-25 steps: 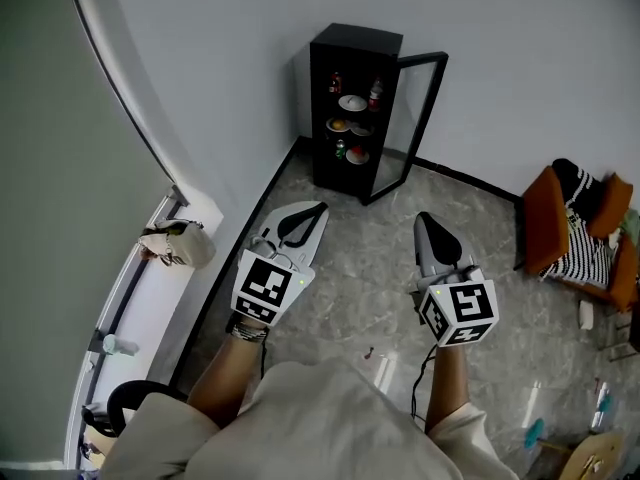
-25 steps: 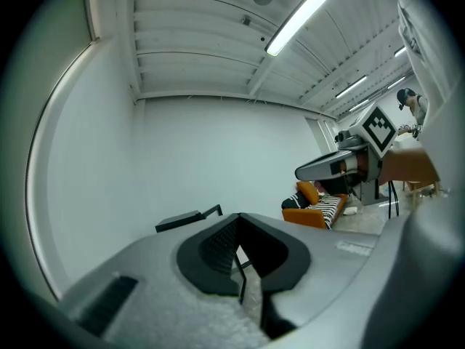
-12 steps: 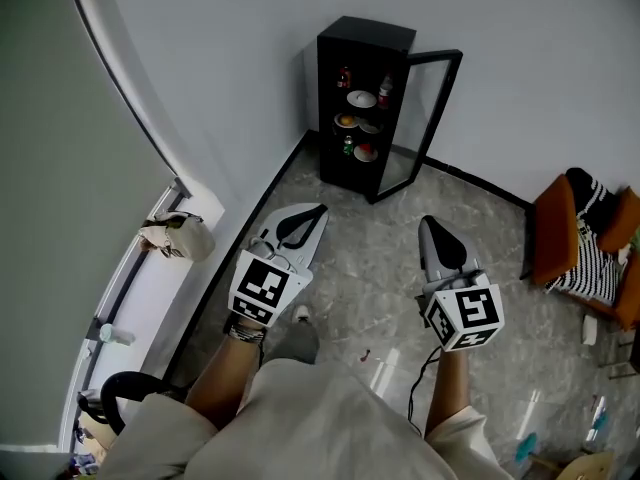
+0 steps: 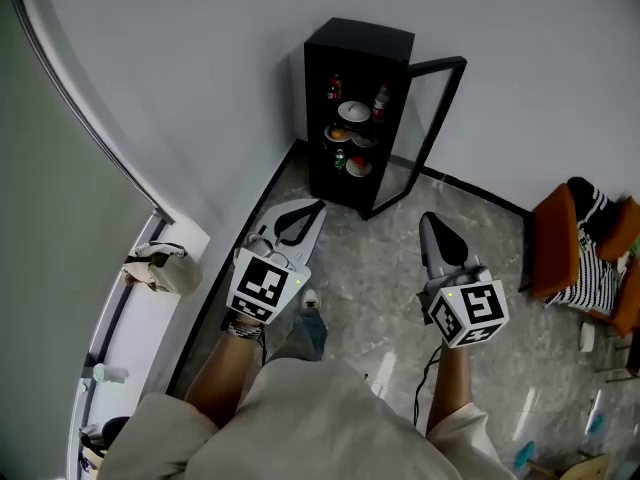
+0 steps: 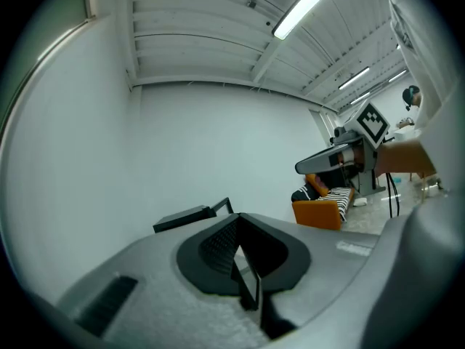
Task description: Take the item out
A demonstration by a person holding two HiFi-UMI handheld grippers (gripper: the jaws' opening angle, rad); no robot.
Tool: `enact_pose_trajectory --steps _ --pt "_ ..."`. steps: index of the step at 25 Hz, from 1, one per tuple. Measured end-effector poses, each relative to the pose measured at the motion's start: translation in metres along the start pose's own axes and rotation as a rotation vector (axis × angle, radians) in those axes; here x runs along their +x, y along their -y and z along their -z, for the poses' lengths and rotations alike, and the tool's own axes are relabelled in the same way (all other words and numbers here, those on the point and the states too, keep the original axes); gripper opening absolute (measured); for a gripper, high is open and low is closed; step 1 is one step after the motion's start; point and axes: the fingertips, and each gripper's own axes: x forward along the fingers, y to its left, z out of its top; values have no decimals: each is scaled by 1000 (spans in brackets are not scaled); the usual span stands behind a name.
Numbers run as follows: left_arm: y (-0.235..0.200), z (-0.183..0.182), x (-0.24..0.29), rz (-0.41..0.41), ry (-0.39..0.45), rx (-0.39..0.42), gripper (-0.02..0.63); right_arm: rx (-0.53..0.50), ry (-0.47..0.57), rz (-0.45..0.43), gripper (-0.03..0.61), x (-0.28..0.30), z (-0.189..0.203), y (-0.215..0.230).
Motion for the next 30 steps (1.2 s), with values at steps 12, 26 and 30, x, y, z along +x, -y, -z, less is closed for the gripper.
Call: enact_pose_trajectory --steps 12,26,30 --pt "-153 22 120 -2 -12 -32 5 -16 26 35 6 185 -24 61" --pt "-229 69 189 36 -49 -78 5 12 -81 34 6 305 15 86" --pt "-245 80 213 53 -60 -85 5 7 -107 47 6 335 23 98"
